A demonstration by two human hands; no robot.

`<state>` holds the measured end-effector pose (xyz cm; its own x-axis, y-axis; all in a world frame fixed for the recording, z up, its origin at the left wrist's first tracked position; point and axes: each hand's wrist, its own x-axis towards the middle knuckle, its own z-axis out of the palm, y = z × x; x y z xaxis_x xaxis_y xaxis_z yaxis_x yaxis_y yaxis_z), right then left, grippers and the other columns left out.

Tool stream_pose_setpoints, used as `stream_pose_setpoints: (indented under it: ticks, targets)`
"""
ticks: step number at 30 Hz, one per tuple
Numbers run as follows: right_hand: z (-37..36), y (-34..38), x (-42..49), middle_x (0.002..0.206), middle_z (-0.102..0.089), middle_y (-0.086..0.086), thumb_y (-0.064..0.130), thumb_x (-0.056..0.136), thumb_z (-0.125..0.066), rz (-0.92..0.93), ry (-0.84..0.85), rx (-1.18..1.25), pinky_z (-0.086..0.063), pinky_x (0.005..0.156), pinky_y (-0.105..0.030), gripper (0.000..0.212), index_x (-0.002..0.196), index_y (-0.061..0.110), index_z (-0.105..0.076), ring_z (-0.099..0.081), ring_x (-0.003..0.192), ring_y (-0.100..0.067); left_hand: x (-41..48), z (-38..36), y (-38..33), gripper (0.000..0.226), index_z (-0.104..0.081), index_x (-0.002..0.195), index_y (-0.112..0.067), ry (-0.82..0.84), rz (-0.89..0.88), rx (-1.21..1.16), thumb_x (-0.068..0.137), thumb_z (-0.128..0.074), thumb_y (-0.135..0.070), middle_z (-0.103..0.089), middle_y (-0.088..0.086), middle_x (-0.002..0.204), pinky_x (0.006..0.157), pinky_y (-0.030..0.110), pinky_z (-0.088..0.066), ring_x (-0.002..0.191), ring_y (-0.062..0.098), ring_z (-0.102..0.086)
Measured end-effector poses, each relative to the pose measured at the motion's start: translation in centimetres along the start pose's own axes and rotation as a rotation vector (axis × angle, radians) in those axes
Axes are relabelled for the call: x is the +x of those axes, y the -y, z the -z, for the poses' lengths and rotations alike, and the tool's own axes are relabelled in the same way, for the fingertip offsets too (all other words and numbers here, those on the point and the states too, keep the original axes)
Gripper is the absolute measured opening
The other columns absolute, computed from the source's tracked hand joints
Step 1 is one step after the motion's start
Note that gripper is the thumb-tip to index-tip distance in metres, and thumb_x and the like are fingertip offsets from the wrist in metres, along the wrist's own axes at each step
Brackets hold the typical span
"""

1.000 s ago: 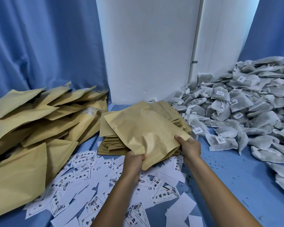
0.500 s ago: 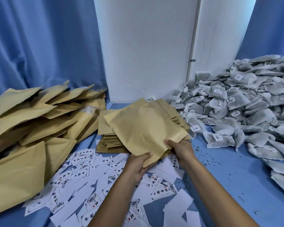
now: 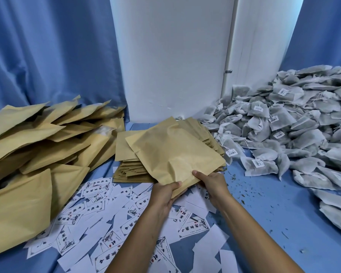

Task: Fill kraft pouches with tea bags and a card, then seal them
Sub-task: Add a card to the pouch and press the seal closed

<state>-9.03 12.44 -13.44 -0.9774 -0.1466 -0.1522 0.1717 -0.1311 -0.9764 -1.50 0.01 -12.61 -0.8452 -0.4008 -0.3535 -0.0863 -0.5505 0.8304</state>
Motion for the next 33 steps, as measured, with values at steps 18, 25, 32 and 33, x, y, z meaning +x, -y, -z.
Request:
stream_pose_setpoints:
  ticks: [18,25,32,33]
  targets:
    - [-1.0,-1.1,-1.2,0.072,-0.070,-0.013,-0.004,0.075,-0.074,-0.059,0.107,0.086,-0.051,0.064,-0.028,0.009,0.073,-0.001,-0.065,-0.065,0.065,-0.024,-0.6,1.2,0.3,0.015,-0.066,0.098,0.003,0.113,0.019,0.286,0.087,-0.066,-0.008,-0.071,0.013,0.073,0.053,0.020,-0.053,0.059,0.016,-0.068]
    - [-1.6,-1.6,-1.7,0.063,-0.068,-0.015,-0.006,0.072,-0.074,-0.088,0.171,0.151,-0.052,0.051,-0.025,0.013,0.066,0.000,-0.065,-0.065,0.054,-0.023,-0.9,0.7,0.1,0.013,-0.066,0.084,-0.004,0.021,-0.022,0.388,0.091,-0.061,-0.013,-0.064,0.002,0.053,0.039,0.017,-0.041,0.039,0.008,-0.053]
    - [0.6,0.1,0.4,0.077,-0.069,-0.013,-0.005,0.074,-0.072,-0.104,0.061,0.254,-0.052,0.072,-0.033,0.012,0.080,0.000,-0.064,-0.063,0.071,-0.025,-1.2,1.0,-0.2,0.011,-0.063,0.088,-0.005,-0.039,-0.083,0.435,0.092,-0.060,-0.015,-0.067,0.001,0.058,0.042,0.018,-0.036,0.041,0.006,-0.056]
    - [1.1,0.6,0.8,0.082,-0.071,-0.016,-0.006,0.072,-0.073,-0.062,0.058,0.211,-0.054,0.076,-0.038,0.013,0.081,-0.001,-0.065,-0.066,0.076,-0.029,-1.3,1.3,-0.2,0.012,-0.062,0.086,-0.004,-0.038,-0.085,0.433,0.092,-0.061,-0.015,-0.065,0.001,0.058,0.043,0.019,-0.036,0.040,0.007,-0.053]
